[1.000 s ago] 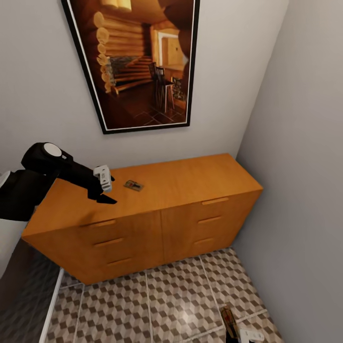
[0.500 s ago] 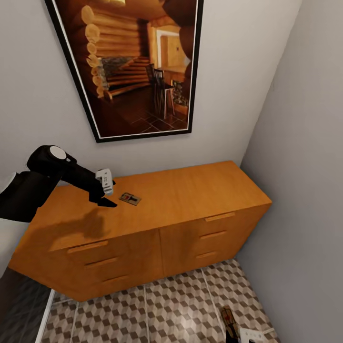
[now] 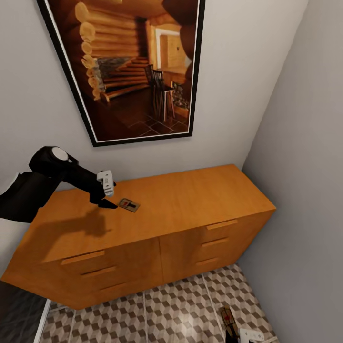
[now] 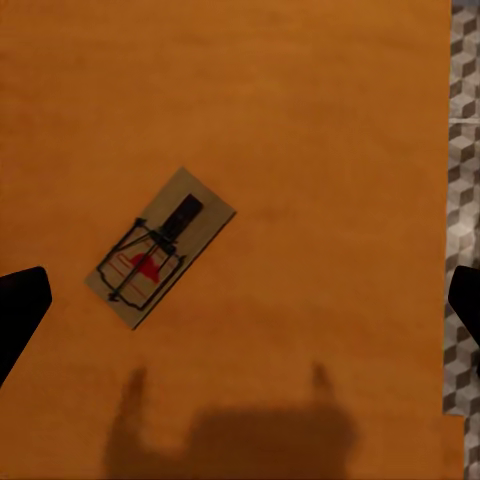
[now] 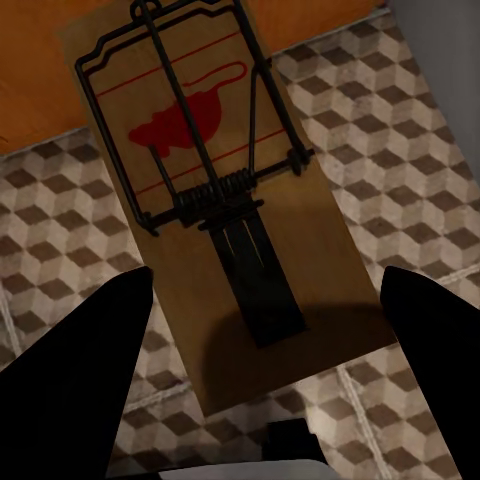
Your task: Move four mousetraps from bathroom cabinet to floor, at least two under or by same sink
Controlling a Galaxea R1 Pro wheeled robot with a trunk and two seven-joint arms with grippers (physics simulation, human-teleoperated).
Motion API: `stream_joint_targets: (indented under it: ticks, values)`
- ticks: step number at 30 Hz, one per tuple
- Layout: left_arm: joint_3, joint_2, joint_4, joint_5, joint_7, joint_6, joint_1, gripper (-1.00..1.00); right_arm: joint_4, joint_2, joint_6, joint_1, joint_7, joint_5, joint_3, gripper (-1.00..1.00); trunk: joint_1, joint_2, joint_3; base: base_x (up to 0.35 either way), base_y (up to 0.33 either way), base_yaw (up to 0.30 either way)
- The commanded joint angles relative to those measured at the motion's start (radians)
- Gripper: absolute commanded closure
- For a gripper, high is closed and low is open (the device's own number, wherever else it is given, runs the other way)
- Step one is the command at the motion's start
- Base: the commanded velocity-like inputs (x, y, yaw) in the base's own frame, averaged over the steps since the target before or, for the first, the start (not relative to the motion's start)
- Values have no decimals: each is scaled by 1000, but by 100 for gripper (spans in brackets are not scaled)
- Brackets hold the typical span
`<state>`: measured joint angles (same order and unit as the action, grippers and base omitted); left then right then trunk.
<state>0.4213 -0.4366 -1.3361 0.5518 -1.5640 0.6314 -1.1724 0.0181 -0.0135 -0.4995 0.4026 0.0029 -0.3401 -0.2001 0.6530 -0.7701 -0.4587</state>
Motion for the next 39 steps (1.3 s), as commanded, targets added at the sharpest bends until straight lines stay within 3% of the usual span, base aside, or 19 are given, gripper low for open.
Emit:
stream_joint_targets:
  ticks: [1,21,39]
  values:
    - [3,-1,-1,7,-7,8,-1,-100,-1,0,-4,1,0,-10,-8,100,0,-1,-1,9,0,0]
    - [51,10,30,9,-7,-41,-1,-100,-1,-1,-4,1,0,-10,-8,100,0,-1,-1,1,0,0]
    - [55,12,39,9,-7,-79,-1,-100,-1,-3,-4,1,0,-10,-10,100,0,-1,-1,0,0,0]
